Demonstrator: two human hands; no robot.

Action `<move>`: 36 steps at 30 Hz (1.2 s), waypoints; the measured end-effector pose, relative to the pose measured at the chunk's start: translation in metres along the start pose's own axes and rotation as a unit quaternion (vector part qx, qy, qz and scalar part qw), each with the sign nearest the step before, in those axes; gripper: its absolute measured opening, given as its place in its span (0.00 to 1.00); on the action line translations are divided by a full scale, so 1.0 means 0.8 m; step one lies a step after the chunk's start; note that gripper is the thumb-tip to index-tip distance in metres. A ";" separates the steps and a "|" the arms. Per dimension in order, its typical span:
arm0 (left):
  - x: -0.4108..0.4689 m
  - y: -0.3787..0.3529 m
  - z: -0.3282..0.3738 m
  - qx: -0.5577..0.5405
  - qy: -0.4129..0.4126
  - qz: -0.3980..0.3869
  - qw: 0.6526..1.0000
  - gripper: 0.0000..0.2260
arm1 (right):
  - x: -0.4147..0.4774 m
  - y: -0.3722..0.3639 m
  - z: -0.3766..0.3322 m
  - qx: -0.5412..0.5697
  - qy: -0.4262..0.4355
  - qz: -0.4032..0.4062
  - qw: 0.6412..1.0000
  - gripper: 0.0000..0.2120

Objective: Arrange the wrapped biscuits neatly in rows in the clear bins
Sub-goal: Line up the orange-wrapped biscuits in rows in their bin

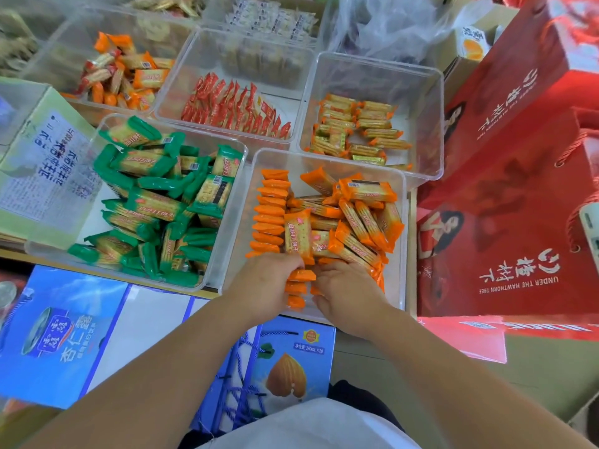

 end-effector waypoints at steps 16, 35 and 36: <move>-0.035 -0.016 -0.006 0.061 -0.002 -0.008 0.998 0.18 | 0.013 0.007 -0.021 -0.003 -0.063 -0.031 0.998 0.24; -0.041 -0.029 -0.012 0.128 0.011 -0.030 0.991 0.24 | 0.036 0.025 -0.014 -0.065 -0.026 0.029 0.997 0.20; -0.041 -0.029 -0.012 0.127 0.012 -0.031 0.991 0.24 | 0.035 0.024 -0.015 -0.084 -0.023 0.036 0.996 0.22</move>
Point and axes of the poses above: each hand's wrist, its own x-axis towards the middle knuckle, its own y-axis out of the back of the hand, z = x × y, the point moved 1 cm from there along x, towards the middle knuckle, and after that the axes turned 13 degrees about -y, right-handed, at the moved point
